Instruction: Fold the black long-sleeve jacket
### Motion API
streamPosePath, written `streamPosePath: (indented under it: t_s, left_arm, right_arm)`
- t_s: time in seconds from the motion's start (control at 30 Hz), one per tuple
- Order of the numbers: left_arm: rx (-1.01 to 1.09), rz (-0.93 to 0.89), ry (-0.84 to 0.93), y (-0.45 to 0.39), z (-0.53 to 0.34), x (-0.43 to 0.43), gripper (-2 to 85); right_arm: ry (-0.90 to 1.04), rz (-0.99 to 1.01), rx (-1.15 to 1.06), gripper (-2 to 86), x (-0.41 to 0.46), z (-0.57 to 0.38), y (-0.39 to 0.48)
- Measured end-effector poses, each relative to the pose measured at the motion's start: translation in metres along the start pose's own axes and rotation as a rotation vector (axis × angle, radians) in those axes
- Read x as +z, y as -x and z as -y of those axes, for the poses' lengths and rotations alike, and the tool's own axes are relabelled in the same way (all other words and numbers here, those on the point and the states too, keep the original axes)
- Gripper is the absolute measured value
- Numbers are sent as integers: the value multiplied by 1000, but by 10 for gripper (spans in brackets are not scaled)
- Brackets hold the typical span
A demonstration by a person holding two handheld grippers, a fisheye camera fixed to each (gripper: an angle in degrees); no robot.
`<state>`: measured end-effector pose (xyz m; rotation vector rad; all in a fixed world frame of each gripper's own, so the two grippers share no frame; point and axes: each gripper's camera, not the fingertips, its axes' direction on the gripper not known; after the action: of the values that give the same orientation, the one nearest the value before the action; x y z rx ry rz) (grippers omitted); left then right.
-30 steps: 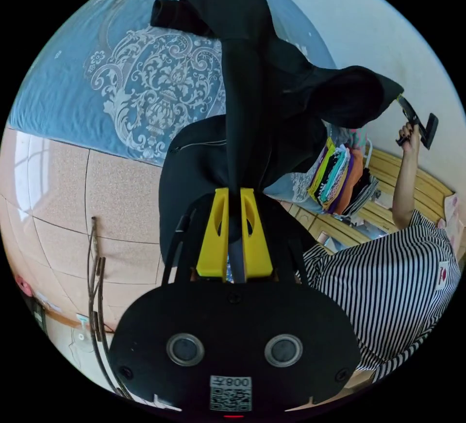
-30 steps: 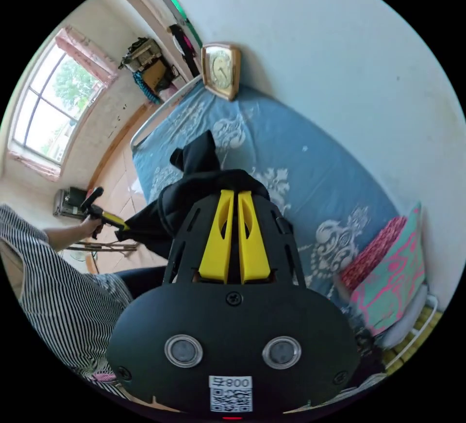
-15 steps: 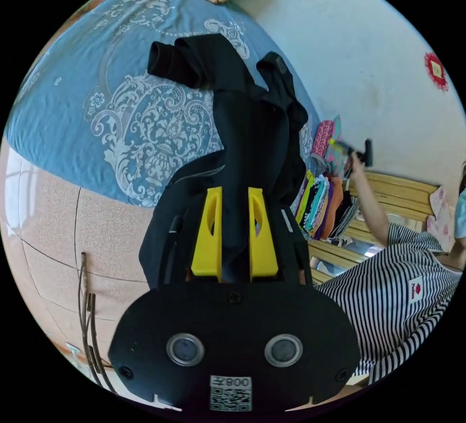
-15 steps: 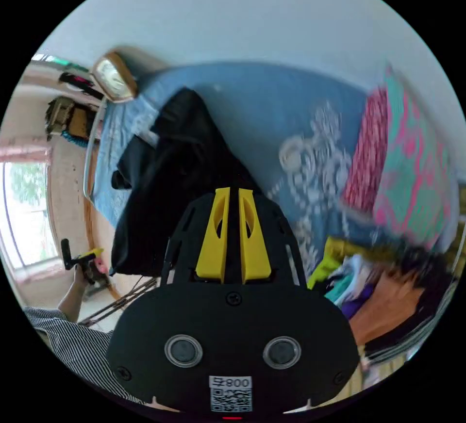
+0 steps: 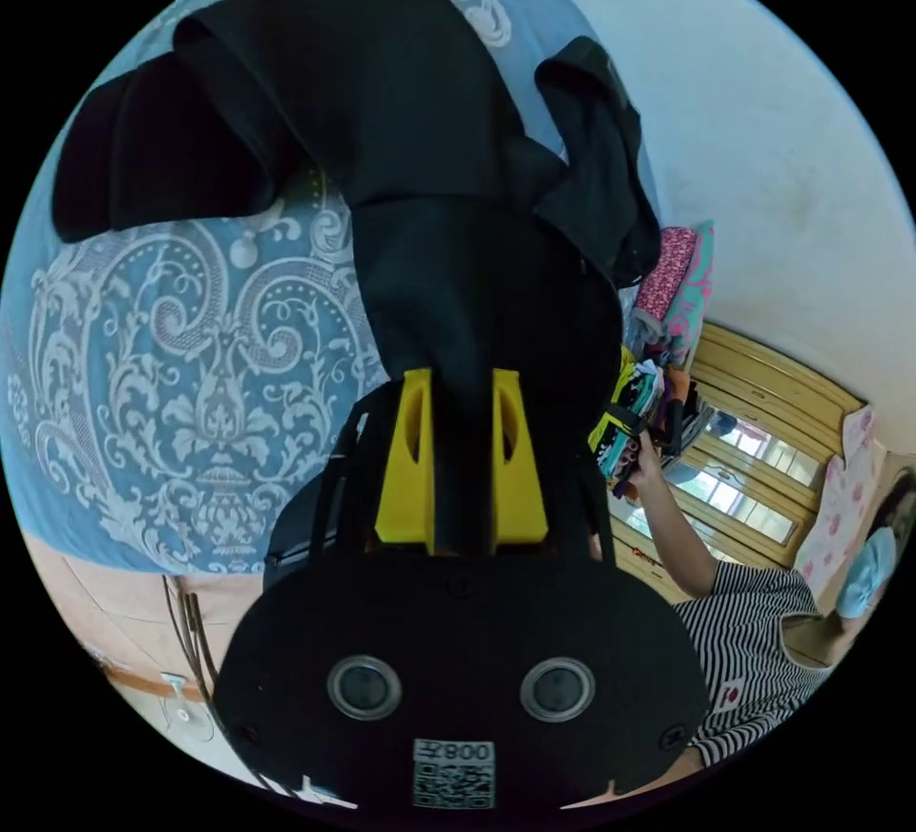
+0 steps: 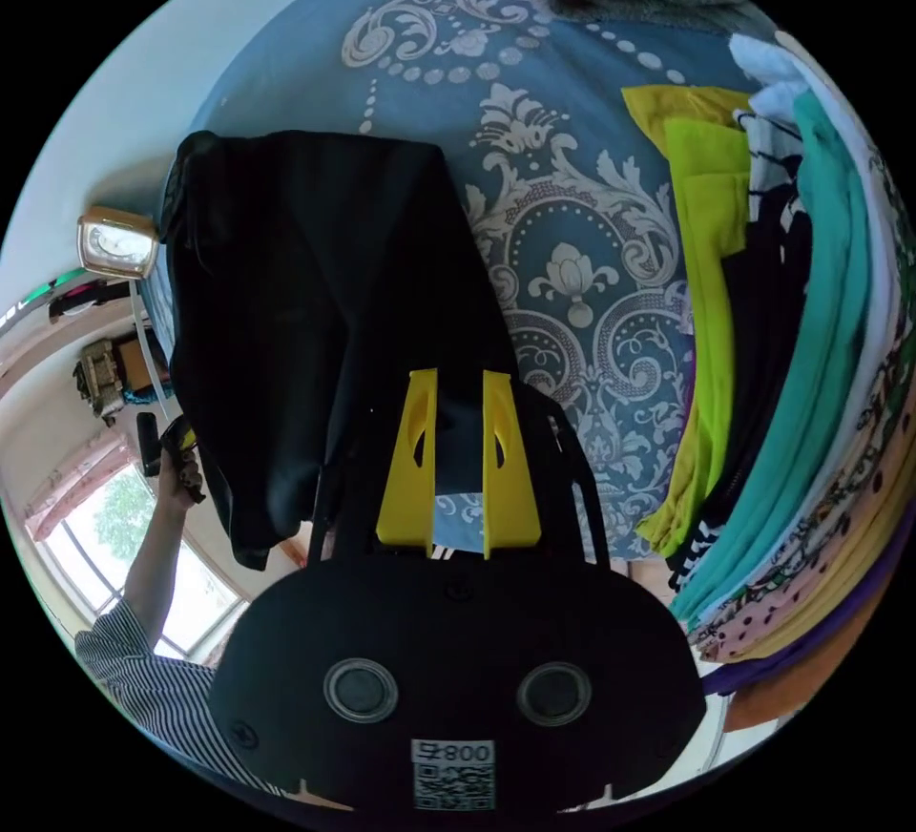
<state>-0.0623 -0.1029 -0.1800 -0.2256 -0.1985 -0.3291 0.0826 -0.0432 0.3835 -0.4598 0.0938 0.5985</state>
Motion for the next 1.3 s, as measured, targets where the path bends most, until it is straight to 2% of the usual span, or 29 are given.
streamPosePath:
  t_s: [0.23,0.43,0.5,0.57,0.73,0.93,1.03,1.2,1.3]
  left_arm:
    - [88,60,-104,-11,-8,-40,32]
    - [174,28,-302,-22,-20,-101,33]
    - [199,-1,-343,-23,-19,-109,36]
    - [203,-40,-349,-20,-15,-107,39]
    - [143,3,-330,10,-8,-97,59]
    - [101,-11,-428,44,-1,-130,97]
    - [14,13,-392,68,24,-129,115]
    - [-177,-77,-345,118,62,-105,113]
    - [-207,-139,-372,133,75,-97,88]
  right_arm:
    - [84,-44,-103,14,-7,12,0]
    - [-60,-186,-243,3,-145,39,19]
    - [-121,-170,-292,2,-205,63,32]
    - [-107,-224,-319,2,-224,86,48]
    - [-87,-363,-299,4,-200,119,67]
    - [-234,-220,-413,28,-195,101,101]
    - [-247,-125,-498,52,-177,112,138]
    - [-111,-124,-591,83,-79,173,211]
    - [-26,-133,-606,89,-22,203,239]
